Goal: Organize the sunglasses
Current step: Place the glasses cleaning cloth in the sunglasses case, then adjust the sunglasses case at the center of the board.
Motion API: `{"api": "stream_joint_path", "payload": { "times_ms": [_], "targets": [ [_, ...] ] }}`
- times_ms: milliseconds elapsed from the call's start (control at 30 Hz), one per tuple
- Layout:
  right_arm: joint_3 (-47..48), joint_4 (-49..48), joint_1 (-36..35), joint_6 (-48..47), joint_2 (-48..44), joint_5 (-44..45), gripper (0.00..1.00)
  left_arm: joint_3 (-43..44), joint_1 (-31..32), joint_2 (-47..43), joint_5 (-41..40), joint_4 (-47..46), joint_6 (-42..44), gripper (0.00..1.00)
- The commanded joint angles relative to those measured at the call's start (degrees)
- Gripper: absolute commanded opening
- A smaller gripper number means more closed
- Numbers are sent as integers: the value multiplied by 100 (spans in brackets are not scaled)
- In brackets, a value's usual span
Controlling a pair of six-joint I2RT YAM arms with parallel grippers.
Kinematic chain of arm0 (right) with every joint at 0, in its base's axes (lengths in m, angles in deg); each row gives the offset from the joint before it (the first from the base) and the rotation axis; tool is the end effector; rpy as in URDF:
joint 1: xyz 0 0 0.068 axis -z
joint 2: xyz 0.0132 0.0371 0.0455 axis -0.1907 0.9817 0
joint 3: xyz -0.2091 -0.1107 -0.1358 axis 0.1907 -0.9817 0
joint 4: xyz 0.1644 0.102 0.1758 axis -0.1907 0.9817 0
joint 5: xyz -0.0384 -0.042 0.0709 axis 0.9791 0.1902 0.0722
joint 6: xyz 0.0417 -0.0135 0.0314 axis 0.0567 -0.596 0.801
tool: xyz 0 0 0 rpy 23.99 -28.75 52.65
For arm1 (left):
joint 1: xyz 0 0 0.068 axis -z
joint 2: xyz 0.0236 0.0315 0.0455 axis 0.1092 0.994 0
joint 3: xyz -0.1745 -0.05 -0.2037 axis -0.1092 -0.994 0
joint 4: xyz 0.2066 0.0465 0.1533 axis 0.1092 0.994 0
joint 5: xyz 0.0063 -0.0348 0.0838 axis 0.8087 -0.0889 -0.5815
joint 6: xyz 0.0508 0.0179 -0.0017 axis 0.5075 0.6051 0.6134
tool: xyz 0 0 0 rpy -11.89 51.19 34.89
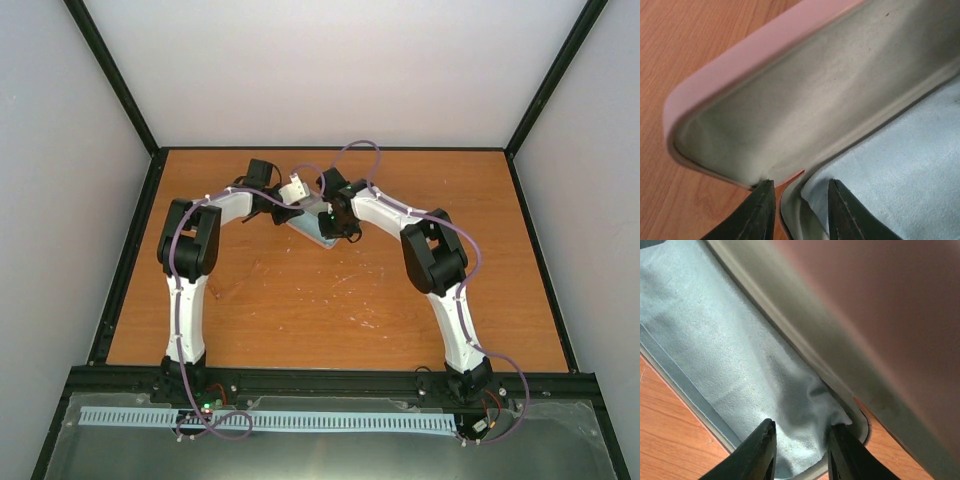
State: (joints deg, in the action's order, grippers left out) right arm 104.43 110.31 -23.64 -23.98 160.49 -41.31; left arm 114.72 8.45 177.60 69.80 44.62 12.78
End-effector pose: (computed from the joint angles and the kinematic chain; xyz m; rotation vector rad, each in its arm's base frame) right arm 0.3836 0.2685 0.1610 -0.3230 2.8732 0.3214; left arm 0.4506 -0.1361 0.1316 1.3720 1.9429 -0.3714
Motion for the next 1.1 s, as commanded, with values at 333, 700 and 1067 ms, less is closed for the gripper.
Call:
{"api": "stream_joint_path", "payload": {
  "times_ms": [333,700,1067],
  "targets": [
    [-273,-67,-146,232,-972,525,40,-11,-302,-665,679,563,-570,28],
    [-1890,-205,-83,1189,-2220,1358,5,-804,-483,-1030,73,79,-1083,1],
    [-1392,-286,283,1595,-1051,1057,3,-26,-488,-245,-173,350,-1464,0]
  ]
}}
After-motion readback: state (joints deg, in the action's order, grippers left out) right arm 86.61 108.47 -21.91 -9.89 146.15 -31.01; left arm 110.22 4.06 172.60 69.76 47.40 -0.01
